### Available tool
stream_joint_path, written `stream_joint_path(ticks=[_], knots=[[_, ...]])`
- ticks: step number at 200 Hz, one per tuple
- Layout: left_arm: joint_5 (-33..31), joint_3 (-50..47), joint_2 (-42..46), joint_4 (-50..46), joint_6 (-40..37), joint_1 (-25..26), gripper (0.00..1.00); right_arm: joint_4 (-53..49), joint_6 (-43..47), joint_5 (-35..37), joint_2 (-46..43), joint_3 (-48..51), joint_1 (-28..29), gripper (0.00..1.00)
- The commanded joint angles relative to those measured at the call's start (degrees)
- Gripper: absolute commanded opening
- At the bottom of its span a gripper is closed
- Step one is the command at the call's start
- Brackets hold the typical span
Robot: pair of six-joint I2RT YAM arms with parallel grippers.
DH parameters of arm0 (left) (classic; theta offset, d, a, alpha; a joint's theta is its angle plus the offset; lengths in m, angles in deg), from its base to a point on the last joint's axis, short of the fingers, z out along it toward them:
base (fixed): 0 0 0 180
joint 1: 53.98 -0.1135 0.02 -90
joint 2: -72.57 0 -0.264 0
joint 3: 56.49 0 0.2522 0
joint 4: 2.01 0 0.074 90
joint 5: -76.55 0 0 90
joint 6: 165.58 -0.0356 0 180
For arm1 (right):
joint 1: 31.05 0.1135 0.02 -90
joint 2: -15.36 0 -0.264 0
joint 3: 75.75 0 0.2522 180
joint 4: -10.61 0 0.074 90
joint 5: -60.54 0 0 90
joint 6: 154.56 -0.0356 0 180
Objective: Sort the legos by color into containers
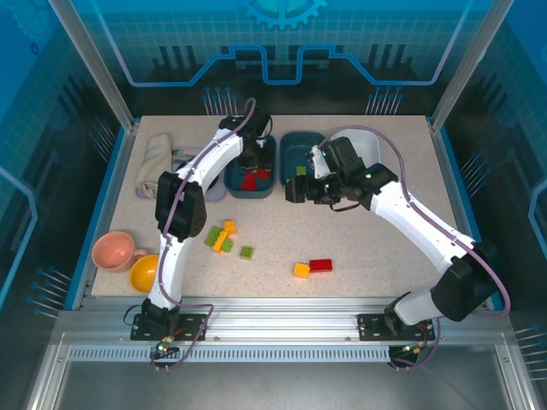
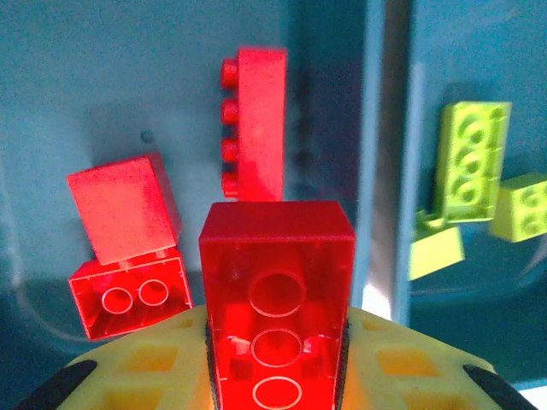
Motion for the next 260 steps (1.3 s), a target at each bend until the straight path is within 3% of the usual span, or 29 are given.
stream_joint_path(ticks=[1, 90, 157, 183, 227, 260], knots=[[0.8, 1.1, -0.5, -2.5, -3.5, -0.4, 0.29, 0.8, -1.9, -1.9, 1.7, -2.9, -0.7, 0.74], [1.8, -5.7, -1.3, 0.0, -3.9, -0.1, 0.3, 0.6, -2.5, -1.8, 1.1, 0.4, -0.7, 0.75], [1.4, -4.9, -1.8, -0.5, -3.3, 0.0, 0.5, 0.3, -2.0, -1.9, 1.5, 0.2, -0.7, 0.75], [1.3, -4.5, -0.1, -0.4, -2.4, 0.1, 0.53, 0.0, -1.8, -1.6, 1.1, 0.6, -0.7, 0.75], [-1.3, -4.8, 7.1, -0.4, 0.8, 0.0, 0.56, -0.8, -0.8, 0.0, 0.2, 0.8, -0.5, 0.74], [-2.8, -14.3, 19.4, 2.2, 8.6, -1.5, 0.59, -2.7, 1.8, 3.6, 0.5, -0.1, 1.9, 0.72]])
